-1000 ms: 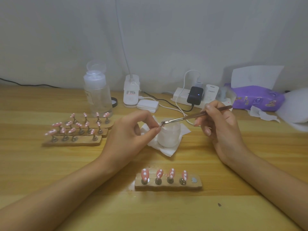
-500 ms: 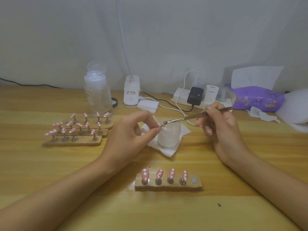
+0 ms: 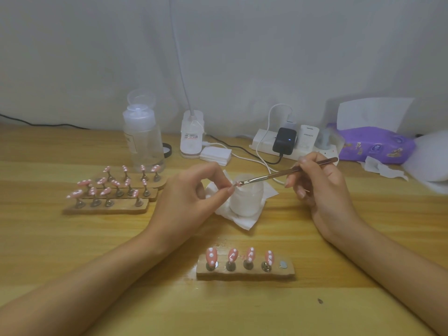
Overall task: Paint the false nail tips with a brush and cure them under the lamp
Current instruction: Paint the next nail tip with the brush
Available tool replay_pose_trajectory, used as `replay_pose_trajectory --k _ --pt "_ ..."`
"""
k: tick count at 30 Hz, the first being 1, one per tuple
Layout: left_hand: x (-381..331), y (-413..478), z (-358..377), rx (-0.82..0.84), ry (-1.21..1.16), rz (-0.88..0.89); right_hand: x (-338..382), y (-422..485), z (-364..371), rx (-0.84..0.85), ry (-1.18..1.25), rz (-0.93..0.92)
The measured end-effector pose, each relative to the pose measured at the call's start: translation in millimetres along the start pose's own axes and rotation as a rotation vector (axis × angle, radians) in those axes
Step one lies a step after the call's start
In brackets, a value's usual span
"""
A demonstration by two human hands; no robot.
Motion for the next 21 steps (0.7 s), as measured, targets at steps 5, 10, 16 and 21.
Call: replay_pose_trajectory --k 5,10,16,21 --pt "-0.1 0.2 0.3 0.001 -0.002 0.004 1.7 -1.8 7.8 0.068 -0.014 -0.011" --pt "-1.1 0.4 0.3 0.004 0.008 0.006 -0.2 0.1 -0.6 0.000 0.048 0.020" --pt "-0.9 -0.1 0.3 0.005 0.015 0.004 -1.9 -0.4 3.7 0.028 -0.006 0.026" --pt "-3.1 -0.3 -0.3 0.003 0.027 0.017 1.8 -1.3 4.4 0.046 0.026 0.000"
Point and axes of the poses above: each hand's wrist, its own y-axis towards the middle knuckle, its own z-axis out of the palm, x = y × z, the point moved 10 cm from there along y, towards the middle knuckle, and after that the axes turned 10 degrees about y, right-handed, at the moved point
